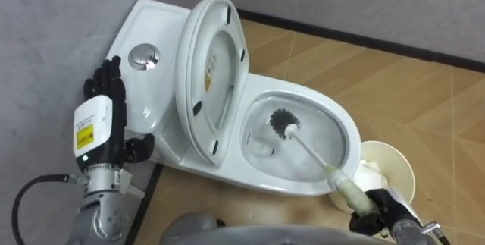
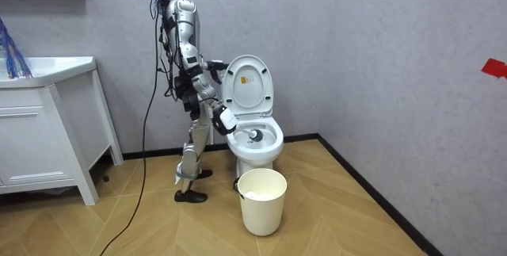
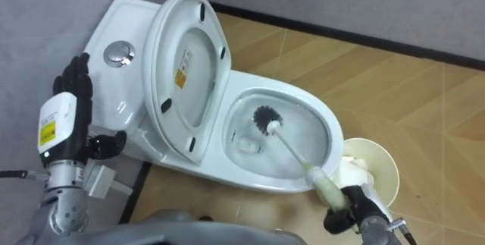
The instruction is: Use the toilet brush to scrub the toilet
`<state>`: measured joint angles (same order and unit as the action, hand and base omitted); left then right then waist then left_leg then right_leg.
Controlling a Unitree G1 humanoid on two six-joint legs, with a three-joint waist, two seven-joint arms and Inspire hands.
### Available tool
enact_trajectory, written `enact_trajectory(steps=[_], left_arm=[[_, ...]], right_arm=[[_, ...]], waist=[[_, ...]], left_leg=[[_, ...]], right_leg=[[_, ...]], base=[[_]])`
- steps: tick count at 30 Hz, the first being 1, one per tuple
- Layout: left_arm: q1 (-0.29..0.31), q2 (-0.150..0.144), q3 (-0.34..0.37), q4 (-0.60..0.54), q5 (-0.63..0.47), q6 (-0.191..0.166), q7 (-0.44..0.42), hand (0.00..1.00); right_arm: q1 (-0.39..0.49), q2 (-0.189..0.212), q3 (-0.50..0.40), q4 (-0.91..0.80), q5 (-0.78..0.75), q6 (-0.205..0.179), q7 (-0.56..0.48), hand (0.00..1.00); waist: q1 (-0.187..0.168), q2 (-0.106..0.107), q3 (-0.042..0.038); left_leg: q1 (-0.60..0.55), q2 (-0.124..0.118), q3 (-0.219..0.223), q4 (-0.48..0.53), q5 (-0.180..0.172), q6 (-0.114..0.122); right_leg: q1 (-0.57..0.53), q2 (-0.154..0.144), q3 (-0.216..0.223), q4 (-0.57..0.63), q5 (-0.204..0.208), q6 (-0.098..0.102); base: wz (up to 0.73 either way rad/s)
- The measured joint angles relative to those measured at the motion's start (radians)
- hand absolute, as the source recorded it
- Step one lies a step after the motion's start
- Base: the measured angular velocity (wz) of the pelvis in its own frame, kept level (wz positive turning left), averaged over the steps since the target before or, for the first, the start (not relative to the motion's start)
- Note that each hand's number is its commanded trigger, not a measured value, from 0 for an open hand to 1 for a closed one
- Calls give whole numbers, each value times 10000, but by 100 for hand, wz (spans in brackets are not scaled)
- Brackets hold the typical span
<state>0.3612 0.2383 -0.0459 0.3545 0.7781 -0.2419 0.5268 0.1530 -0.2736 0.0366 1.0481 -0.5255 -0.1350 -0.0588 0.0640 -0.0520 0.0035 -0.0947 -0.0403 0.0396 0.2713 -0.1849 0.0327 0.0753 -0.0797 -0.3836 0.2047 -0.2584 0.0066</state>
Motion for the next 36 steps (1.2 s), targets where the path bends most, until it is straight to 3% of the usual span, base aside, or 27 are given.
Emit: enact_trajectory(steps=[3,8,14,16,23,25,28,32,36], left_arm=[[-17,222,-90,436,17,36,-224,0],[-229,251,-40,739,465,53,-343,0],[-860,293,-80,938,994,263,-699,0],[-1147,388,-147,1048,980,329,-754,0],[-2356,892,-637,1690,983,140,-568,0],[-3087,1111,-887,1762,980,117,-553,0],[-3776,1422,-1216,1872,967,56,-368,0],[-4551,1463,-1528,1965,979,23,-250,0],[-5184,1819,-1973,1929,974,22,95,0]], right_arm=[[-133,-193,1,-50,-596,50,135,100],[-181,-481,0,-415,-1608,204,277,100],[-470,-636,127,-208,-1873,270,277,100],[-863,-838,204,48,-2063,299,273,100],[-2237,-1728,860,493,-3045,403,32,100],[-3054,-2069,1122,822,-3260,460,-334,100],[-4014,-2568,1694,820,-3485,514,-657,100],[-4769,-2991,2465,639,-3606,719,-964,100],[-5308,-3348,3316,90,-3885,822,-1219,100]], waist=[[-33,3,1],[23,50,-10],[16,148,13],[9,284,11],[309,395,127],[504,464,258],[804,433,344],[1159,391,380],[1465,332,419]], left_leg=[[-56,115,148,-4,-4,-1],[-193,127,283,34,-13,10],[-718,158,121,390,-24,37],[-1121,183,148,566,3,77],[-2605,250,253,1343,44,213],[-3342,282,129,1829,61,246],[-4269,278,98,2212,178,274],[-5132,260,46,2730,230,285],[-6240,236,57,3337,222,293]], right_leg=[[-128,18,112,29,10,-17],[-376,12,241,219,12,-20],[-800,-22,140,481,14,-28],[-1186,-62,219,764,15,-38],[-2824,-295,225,2000,-136,-156],[-3570,-423,209,2525,-233,-241],[-4582,-610,120,3230,-328,-368],[-5479,-795,96,3964,-483,-468],[-6661,-1013,113,4883,-723,-623]], base=[[-11],[-8],[8],[-6],[-4],[6],[5],[8],[4]])
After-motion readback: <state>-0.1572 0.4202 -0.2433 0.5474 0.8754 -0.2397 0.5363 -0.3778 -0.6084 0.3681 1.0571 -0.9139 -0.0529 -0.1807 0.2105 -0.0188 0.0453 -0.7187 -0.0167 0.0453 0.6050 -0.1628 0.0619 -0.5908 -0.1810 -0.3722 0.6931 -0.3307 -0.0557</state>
